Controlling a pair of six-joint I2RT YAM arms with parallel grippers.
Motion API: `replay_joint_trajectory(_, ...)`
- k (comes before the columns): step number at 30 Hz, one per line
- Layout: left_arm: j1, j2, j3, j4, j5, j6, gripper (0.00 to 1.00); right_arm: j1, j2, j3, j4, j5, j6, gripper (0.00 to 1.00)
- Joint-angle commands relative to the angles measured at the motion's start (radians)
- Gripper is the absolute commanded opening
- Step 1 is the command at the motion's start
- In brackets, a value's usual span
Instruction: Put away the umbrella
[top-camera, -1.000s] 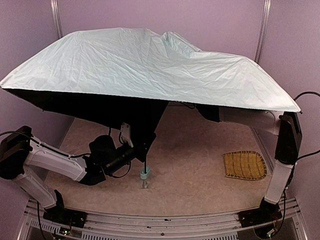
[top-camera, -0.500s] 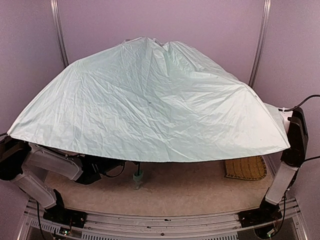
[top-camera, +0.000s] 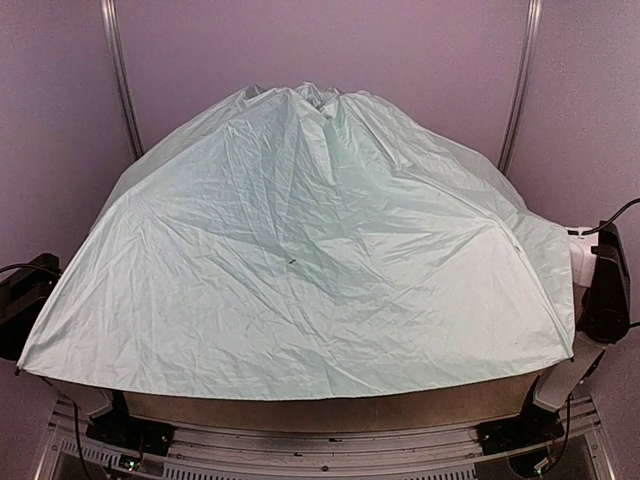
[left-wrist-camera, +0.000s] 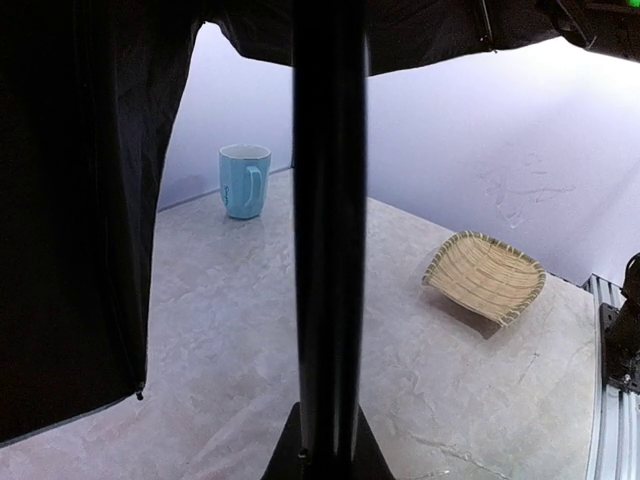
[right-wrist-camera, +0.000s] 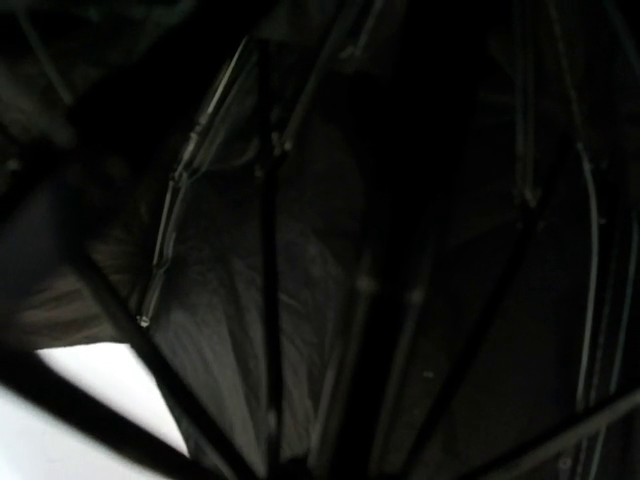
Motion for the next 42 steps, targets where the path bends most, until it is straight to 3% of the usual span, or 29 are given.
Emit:
replay_joint_trajectory(1, -0.006, -0.038, 0.163, 0.351, 0.047, 0.003, 0.00, 0.035, 0.096, -0.053, -0.355, -0.037, -0.246, 0.00)
replay_joint_trajectory(7, 0.005, -0.011, 0.166, 0.251, 0.044, 0.005, 0.01, 0.034, 0.024, -0.022, -0.298, 0.110, -0.351, 0.00)
replay_joint_trajectory(16, -0.009, -0.032, 0.064, 0.038, 0.007, 0.028, 0.42, 0.006, 0.015, -0.008, -0.028, 0.168, -0.306, 0.00)
replay_joint_trajectory(23, -0.060, -0.095, -0.022, -0.087, -0.109, 0.071, 0.49, -0.076, 0.036, 0.123, 0.114, 0.190, -0.197, 0.00)
replay_joint_trajectory(29, -0.044, -0.115, -0.045, -0.165, -0.175, 0.035, 0.56, -0.092, 0.052, 0.247, 0.120, 0.191, -0.176, 0.00)
replay_joint_trajectory(35, 0.120, -0.145, -0.070, -0.285, -0.234, -0.157, 0.64, -0.120, -0.009, 0.314, 0.077, 0.193, -0.170, 0.00)
replay_joint_trajectory(42, 0.453, -0.245, -0.130, -0.380, -0.224, -0.438, 0.67, -0.155, -0.127, 0.274, 0.034, 0.183, -0.180, 0.00)
